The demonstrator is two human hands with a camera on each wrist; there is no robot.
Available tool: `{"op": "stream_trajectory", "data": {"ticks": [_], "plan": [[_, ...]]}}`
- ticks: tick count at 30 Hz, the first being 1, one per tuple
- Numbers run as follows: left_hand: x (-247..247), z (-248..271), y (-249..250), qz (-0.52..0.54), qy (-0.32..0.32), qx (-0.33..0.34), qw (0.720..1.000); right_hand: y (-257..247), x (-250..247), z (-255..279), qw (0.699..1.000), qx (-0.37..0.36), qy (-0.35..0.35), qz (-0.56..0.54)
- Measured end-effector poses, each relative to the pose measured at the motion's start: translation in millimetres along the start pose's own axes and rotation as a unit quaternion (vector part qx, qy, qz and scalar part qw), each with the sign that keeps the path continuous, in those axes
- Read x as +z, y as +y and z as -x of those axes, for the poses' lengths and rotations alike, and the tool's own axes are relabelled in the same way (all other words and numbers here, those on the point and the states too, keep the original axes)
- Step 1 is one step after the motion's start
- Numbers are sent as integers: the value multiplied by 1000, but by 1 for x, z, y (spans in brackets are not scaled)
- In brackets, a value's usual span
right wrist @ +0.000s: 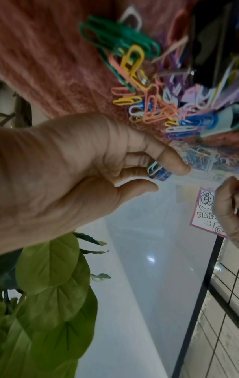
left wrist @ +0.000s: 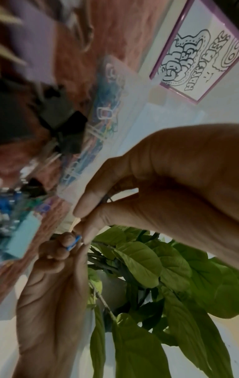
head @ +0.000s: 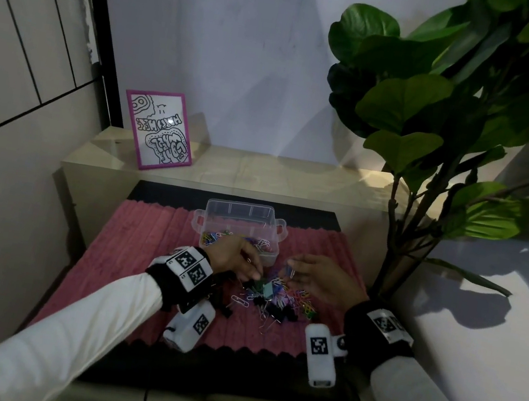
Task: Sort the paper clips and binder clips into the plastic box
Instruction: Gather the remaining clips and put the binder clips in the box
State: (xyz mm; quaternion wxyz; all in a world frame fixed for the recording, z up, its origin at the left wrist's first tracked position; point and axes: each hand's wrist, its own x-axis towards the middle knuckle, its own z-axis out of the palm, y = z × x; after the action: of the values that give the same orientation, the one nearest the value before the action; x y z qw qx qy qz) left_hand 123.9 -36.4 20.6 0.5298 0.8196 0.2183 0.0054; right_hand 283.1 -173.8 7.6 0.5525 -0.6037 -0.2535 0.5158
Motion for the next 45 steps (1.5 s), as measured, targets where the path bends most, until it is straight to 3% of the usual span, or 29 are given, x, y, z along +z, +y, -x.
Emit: {"op": "stream_trajectory", "data": {"ticks": [3, 8, 11, 13, 16, 18, 20, 23, 26, 28, 30, 33, 38, 42, 45], "plan": [[-10, 2, 6, 9, 16, -1, 1000, -5, 2, 1, 996, 21, -18, -81], [-55, 0, 25, -56, 142, 32, 988, -26, 8, -8, 996, 22, -35, -75], [-67, 0, 24, -170, 88, 8, 981, -40, 20, -14, 998, 3, -39, -41], [-65, 0, 19, -264, 84, -12, 961, -52, 31, -19, 999, -10, -37, -5], [-53, 5, 13, -295, 198, 19, 935, -66, 52, -28, 999, -10, -33, 37], [-42, 11, 11, -271, 240, 60, 930, -68, 61, -33, 990, -4, -37, 136], [-32, 17, 11, -247, 211, 77, 943, -65, 64, -35, 963, -14, -31, 268], [-18, 21, 12, -241, 96, 62, 964, -56, 51, -30, 928, -92, 2, 361], [1, 13, 16, -261, 26, 57, 963, -44, 23, -13, 851, -198, 39, 485], [14, 3, 19, -284, -20, 62, 956, -32, 8, -5, 802, -185, 17, 567], [25, -8, 21, -342, -63, 52, 936, -19, -1, 0, 791, -120, -40, 599], [32, -22, 24, -397, -79, 36, 914, -4, -2, 2, 800, -112, -76, 584], [24, -24, 19, -336, -106, 31, 935, 0, -3, 1, 810, -145, -51, 566], [13, -21, 2, -202, -71, 38, 976, -8, -10, 2, 876, -148, -19, 458], [7, -18, 1, -80, -29, 24, 996, -13, -14, 4, 904, -167, 21, 392]]}}
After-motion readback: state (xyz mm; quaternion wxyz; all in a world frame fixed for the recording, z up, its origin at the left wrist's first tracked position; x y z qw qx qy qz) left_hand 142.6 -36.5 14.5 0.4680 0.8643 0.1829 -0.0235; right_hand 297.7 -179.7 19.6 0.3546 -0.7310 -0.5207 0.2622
